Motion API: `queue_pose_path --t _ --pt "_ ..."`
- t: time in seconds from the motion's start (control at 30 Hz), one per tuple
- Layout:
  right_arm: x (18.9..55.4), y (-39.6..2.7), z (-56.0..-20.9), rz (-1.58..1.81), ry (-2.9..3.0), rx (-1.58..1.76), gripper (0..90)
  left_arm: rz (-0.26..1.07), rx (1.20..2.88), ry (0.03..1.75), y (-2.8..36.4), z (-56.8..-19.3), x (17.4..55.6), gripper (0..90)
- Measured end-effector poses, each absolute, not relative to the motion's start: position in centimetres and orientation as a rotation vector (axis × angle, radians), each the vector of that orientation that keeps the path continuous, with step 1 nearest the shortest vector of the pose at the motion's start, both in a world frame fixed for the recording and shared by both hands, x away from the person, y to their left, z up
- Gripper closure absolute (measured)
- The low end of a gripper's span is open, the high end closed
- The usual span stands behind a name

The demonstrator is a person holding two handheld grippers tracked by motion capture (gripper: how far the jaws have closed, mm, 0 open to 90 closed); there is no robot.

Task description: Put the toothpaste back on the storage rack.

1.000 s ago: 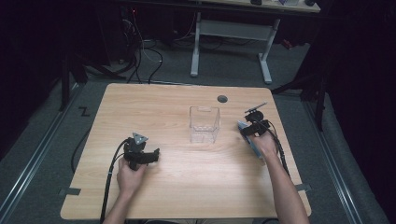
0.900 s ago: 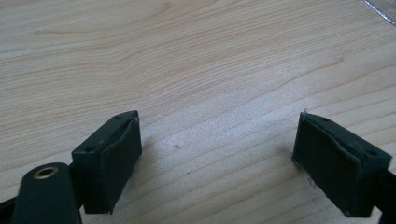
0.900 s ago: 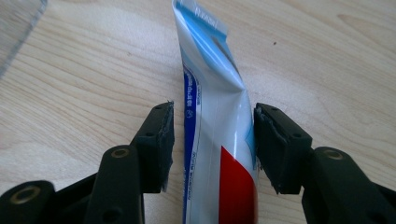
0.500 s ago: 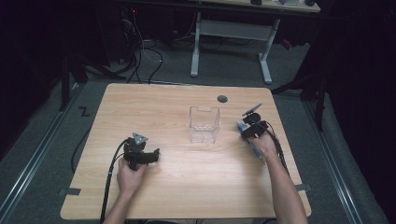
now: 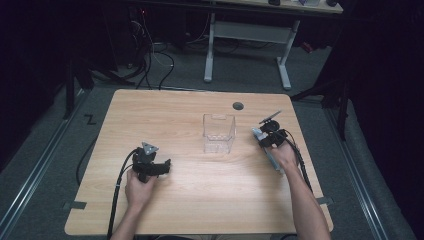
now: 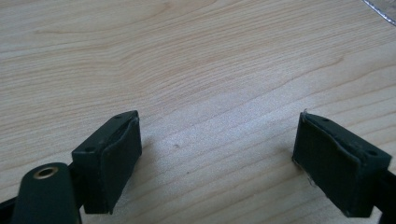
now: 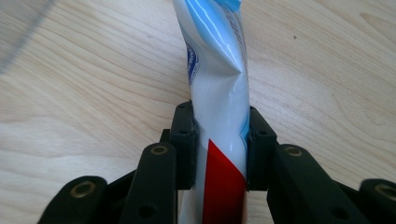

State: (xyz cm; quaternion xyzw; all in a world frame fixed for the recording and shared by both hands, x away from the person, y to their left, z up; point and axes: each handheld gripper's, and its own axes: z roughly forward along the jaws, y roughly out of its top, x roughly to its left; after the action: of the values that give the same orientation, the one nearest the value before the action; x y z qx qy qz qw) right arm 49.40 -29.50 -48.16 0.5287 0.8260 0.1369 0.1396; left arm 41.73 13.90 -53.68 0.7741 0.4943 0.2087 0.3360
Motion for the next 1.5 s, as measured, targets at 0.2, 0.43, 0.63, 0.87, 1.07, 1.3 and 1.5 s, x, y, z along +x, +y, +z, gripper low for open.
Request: queue_pose_path --t 0.2,0.43,0.63,0.87,1.07,1.3,1.5 --pt "48.4 -29.1 -46.8 0.507 2.379 1.481 70.7 0.544 2.018 1.289 13.9 -53.7 41.7 15.6" --pt "46.8 -29.0 -45.2 0.694 2.357 1.449 70.6 0.544 2.019 1.289 13.9 -53.7 41.7 15.6" --pt "45.6 -29.3 -44.6 0.794 2.336 1.443 70.4 0.544 2.019 1.289 13.9 -53.7 41.7 15.6" --pt "44.5 -29.8 -44.0 0.882 2.301 1.441 70.2 0.544 2.018 1.289 13.9 -53.7 41.7 15.6" --pt "43.3 -30.1 -43.1 0.956 2.275 1.412 70.1 0.544 2.017 1.290 13.9 -53.7 41.8 15.7" --pt "42.1 -29.8 -42.4 1.022 2.251 1.373 70.2 0.544 2.017 1.290 13.9 -53.7 41.8 15.7" --pt "41.4 -29.3 -41.6 1.078 2.228 1.340 70.2 0.544 2.017 1.290 13.9 -53.7 41.8 15.7"
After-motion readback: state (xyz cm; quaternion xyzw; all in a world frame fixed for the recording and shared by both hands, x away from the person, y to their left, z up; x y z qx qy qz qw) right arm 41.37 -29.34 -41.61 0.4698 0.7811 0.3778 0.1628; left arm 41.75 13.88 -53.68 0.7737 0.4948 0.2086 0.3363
